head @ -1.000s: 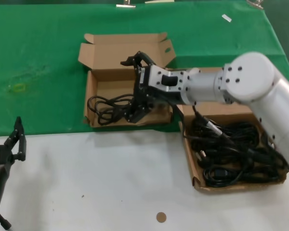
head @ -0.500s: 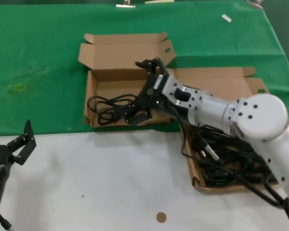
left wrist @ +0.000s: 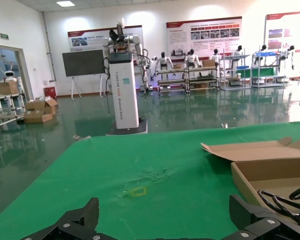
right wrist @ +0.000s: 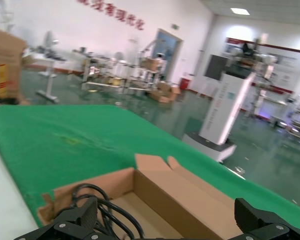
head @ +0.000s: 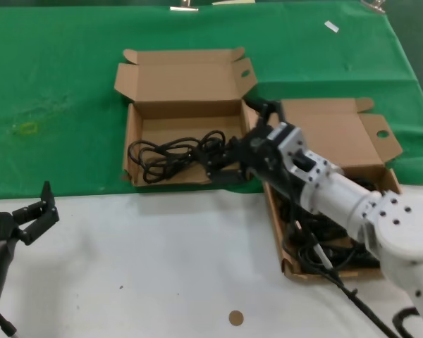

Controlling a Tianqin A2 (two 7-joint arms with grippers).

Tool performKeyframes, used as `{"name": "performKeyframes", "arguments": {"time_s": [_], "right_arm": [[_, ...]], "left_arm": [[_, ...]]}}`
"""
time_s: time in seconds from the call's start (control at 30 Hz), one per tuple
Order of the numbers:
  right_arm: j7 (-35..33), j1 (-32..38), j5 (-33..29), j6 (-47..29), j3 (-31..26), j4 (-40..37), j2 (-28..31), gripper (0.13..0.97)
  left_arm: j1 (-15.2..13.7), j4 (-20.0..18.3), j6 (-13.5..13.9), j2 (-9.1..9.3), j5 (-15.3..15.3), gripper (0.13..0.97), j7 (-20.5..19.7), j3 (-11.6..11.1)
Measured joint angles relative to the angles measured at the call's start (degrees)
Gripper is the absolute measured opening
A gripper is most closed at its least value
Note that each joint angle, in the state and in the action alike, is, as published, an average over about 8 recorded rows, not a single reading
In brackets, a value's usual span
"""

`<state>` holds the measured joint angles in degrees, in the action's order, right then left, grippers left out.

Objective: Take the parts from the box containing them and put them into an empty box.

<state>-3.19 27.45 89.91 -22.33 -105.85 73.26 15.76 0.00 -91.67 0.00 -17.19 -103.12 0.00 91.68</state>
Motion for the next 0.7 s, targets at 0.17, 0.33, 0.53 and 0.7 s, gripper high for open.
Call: {"name": "performKeyframes", "arguments": {"time_s": [0.17, 0.33, 0.53, 0.7], "right_arm": [[0.54, -4.64, 2.25, 3.8, 2.4, 3.13, 0.24, 0.966], [1.09, -9.31, 4.49, 7.59, 4.81, 6.25, 0.48, 0.966], [1.73, -14.86, 7.14, 12.06, 7.66, 9.95, 0.77, 0.966], [2.26, -19.47, 9.36, 15.81, 10.04, 13.04, 1.01, 0.966]], "left_arm": [[0.0, 0.0, 0.0, 0.0, 0.0, 0.889, 0.01, 0.0], [0.0, 0.0, 0.0, 0.0, -0.01, 0.934, 0.01, 0.0], [0.0, 0.0, 0.0, 0.0, -0.01, 0.961, 0.0, 0.0], [0.0, 0.0, 0.0, 0.0, -0.01, 0.966, -0.01, 0.0]]}}
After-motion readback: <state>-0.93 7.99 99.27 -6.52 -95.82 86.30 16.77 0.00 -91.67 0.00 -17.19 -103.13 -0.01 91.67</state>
